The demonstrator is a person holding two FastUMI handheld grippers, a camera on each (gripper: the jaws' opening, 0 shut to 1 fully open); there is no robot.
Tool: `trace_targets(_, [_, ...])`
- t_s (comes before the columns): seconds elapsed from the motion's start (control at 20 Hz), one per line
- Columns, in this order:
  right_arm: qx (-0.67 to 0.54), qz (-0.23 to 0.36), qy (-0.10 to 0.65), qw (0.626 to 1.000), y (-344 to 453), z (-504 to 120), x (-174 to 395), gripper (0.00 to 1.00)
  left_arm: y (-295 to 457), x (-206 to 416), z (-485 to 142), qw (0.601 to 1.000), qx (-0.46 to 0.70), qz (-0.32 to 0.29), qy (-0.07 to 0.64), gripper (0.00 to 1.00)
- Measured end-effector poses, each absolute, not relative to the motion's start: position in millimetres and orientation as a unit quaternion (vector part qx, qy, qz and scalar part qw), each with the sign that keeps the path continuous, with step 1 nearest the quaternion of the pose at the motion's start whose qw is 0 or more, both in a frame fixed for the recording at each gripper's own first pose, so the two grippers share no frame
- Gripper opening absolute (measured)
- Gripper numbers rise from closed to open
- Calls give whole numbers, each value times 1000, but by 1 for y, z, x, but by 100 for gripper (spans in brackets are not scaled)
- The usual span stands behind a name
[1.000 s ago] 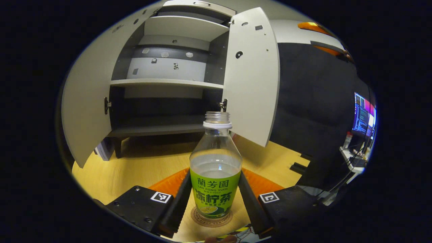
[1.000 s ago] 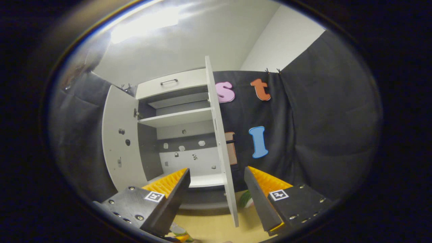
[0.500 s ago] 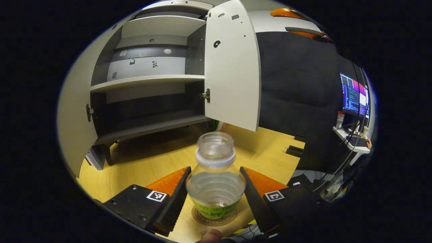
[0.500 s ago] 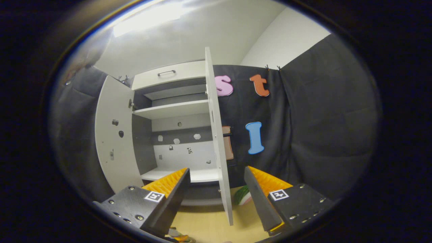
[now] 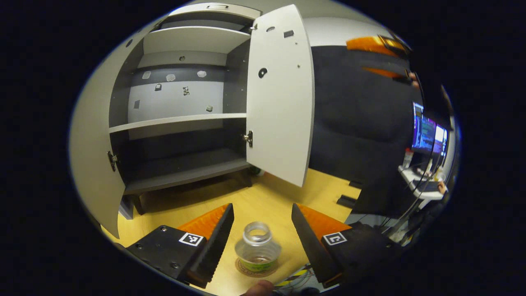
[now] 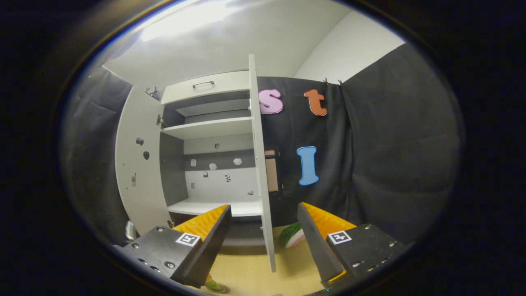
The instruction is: Grasp the bottle in the cabinet with the left hand and place it on the coaster, then close the right door with the right hand and the left door with the left hand.
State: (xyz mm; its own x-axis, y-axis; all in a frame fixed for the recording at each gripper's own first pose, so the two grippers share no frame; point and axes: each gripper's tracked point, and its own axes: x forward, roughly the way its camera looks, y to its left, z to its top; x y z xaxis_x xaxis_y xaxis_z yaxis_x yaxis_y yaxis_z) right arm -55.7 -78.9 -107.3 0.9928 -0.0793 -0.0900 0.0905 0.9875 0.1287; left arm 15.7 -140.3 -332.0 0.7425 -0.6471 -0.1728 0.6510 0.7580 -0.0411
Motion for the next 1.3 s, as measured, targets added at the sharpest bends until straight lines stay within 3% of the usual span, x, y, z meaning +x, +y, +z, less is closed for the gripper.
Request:
trace_targets(0.3, [58, -49, 23, 997, -112, -89, -62, 97, -136, 10, -211, 947, 17, -320, 7, 88])
trace_targets(0.65, [37, -71, 14, 997, -178, -71, -75, 97, -119, -8, -109, 960, -11, -280, -21, 88])
trace_targets(0.9, [31, -77, -1, 997, -228, -61, -50, 97, -92, -34, -69, 968, 23, -245, -45, 88])
trace_targets(1.3, [0, -69, 51, 996, -282, -85, 16, 97, -55, -61, -49, 979, 5, -197, -44, 89])
